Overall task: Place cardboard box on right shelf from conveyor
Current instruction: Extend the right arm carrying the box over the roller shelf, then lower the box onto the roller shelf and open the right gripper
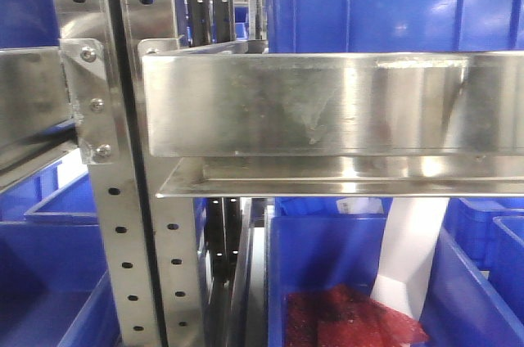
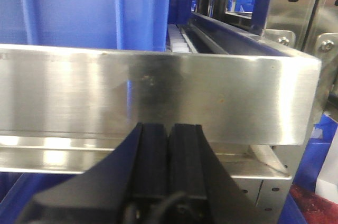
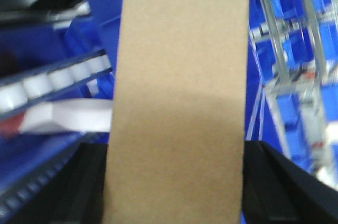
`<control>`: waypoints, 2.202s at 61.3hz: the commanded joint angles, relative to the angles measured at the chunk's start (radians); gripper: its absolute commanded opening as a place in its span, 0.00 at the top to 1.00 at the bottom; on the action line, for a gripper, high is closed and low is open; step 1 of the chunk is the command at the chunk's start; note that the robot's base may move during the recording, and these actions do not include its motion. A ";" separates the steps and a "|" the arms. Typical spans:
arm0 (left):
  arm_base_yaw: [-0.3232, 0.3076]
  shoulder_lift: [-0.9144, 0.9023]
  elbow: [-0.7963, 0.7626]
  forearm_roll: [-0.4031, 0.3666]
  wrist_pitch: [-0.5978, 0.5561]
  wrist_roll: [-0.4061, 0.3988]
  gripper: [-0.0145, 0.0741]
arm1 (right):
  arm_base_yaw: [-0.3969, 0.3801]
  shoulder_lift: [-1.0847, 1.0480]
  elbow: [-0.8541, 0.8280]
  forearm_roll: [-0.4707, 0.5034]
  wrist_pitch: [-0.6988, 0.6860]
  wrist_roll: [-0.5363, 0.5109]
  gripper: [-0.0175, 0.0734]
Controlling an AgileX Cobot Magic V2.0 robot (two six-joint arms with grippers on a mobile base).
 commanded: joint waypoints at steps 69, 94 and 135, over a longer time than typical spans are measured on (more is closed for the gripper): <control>-0.007 -0.014 0.010 -0.006 -0.089 0.000 0.97 | -0.177 0.245 0.165 0.173 -0.447 -0.239 0.31; -0.007 -0.014 0.010 -0.006 -0.089 0.000 0.97 | -0.177 0.224 0.165 0.249 -0.397 -0.213 0.15; -0.007 -0.014 0.010 -0.006 -0.089 0.000 0.97 | -0.177 -0.043 0.166 0.525 -0.325 0.508 0.27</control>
